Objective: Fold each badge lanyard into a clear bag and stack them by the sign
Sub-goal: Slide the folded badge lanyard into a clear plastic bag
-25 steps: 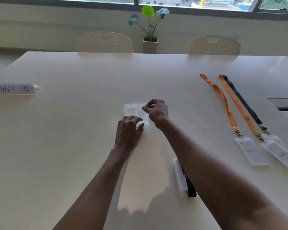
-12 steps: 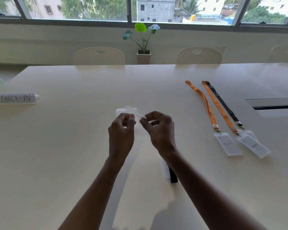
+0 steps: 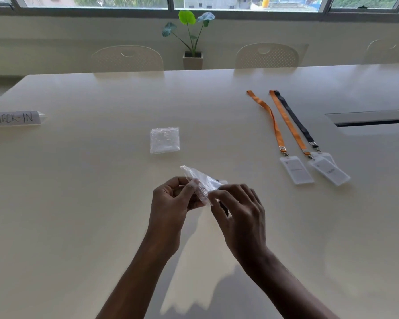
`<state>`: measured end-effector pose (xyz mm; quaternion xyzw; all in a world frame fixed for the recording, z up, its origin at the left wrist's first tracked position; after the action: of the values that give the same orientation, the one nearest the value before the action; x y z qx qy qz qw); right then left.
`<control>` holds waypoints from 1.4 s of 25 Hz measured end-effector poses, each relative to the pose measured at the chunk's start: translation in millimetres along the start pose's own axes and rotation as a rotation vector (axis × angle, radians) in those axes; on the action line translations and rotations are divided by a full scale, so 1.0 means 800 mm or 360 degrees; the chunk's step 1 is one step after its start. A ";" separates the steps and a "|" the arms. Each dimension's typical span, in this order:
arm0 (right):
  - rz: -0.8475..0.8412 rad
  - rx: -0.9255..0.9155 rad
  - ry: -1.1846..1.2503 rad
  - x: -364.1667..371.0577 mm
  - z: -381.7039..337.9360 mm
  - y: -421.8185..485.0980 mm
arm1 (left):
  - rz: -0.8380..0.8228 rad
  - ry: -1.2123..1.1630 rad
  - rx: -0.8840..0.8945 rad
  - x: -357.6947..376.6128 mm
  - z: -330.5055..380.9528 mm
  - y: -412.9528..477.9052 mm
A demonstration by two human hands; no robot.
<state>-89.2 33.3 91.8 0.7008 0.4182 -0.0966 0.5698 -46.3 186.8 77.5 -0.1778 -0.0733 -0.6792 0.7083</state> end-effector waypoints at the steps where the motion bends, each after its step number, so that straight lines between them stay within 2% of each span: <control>1: -0.0052 0.0009 -0.0014 -0.003 0.004 -0.008 | -0.0027 -0.0007 -0.0036 0.002 -0.005 -0.007; 6: -0.0496 0.0049 0.0019 -0.018 0.018 -0.040 | -0.0045 0.0098 -0.0058 0.005 -0.017 -0.028; 10: -0.0371 0.0320 0.0310 -0.036 0.024 -0.034 | 0.0010 0.0414 0.0126 0.007 -0.015 -0.037; 15: -0.0454 0.0485 0.0677 -0.032 0.017 -0.013 | -0.0002 0.0424 0.0169 0.018 -0.009 -0.046; 21: -0.0637 0.0747 0.1119 -0.031 0.022 -0.011 | -0.0054 0.0266 0.0004 0.013 -0.013 -0.049; 27: -0.0823 0.0972 0.1371 -0.030 0.026 -0.020 | -0.0092 0.0327 -0.0043 0.011 -0.015 -0.049; 35: -0.0638 0.0976 0.1073 -0.034 0.039 -0.018 | -0.0128 0.0452 0.0171 0.032 -0.004 -0.059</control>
<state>-105.6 -7.1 87.8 0.7341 0.6581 -0.0908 0.1407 -91.7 160.9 90.5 -0.0389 -0.0158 -0.7205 0.6922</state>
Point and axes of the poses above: each hand's wrist, its own y-axis towards the middle knuckle, its own x-axis out of the palm, z = x × y, the point moved 6 cm from there along y, towards the middle knuckle, and after that the axes turned 6 degrees about -y, right-handed, at the moved point
